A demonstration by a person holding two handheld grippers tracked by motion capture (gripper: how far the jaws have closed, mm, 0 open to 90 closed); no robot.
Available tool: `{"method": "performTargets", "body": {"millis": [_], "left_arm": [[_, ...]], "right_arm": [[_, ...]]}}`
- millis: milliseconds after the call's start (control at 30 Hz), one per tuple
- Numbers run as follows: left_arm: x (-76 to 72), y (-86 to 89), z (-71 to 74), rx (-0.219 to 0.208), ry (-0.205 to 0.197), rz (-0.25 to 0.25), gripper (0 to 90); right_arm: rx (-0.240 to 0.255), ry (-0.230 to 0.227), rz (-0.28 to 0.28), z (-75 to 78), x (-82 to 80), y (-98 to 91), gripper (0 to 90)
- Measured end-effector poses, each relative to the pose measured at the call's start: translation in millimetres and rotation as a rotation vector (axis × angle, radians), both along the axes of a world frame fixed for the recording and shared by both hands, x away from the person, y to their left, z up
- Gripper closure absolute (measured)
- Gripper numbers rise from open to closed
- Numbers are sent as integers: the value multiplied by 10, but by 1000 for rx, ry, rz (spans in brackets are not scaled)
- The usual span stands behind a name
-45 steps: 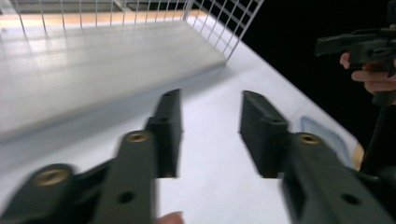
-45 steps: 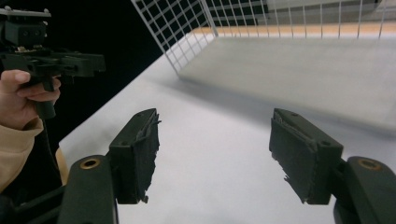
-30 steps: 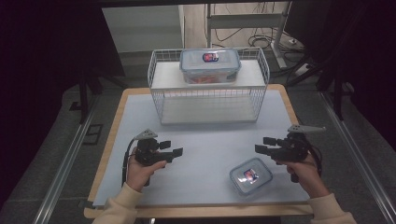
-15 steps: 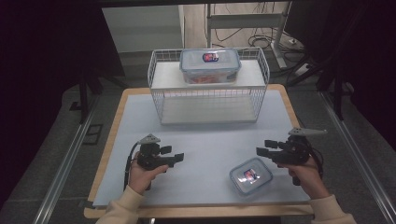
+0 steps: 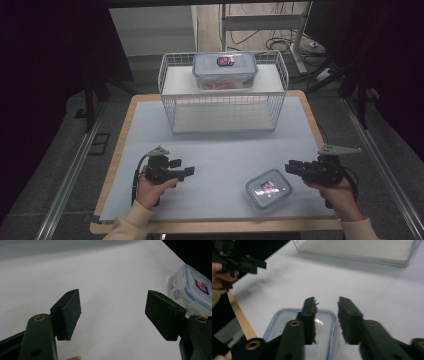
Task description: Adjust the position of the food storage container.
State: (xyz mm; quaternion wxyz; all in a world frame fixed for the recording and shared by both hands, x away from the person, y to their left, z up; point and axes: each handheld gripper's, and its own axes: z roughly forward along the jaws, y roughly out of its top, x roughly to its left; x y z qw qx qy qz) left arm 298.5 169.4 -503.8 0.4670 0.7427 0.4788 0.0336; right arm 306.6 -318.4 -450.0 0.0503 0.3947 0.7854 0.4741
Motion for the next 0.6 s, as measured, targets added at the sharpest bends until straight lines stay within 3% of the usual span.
{"method": "performTargets", "body": {"millis": [133,267,400,600], "left_arm": [[4,-2,-12,8,4,-7,285],[11,-18,-29,15,11,-16,284],[16,-25,-41,9,22,-17,284],[20,-31,-62,13,25,-3,286]], "right_arm": [[-37,12,27,-23,-144,-52,821],[-60,13,102,-74,-329,-56,872],[-80,22,180,-174,-477,-51,893],[-172,62,276,-405,-572,64,895]]}}
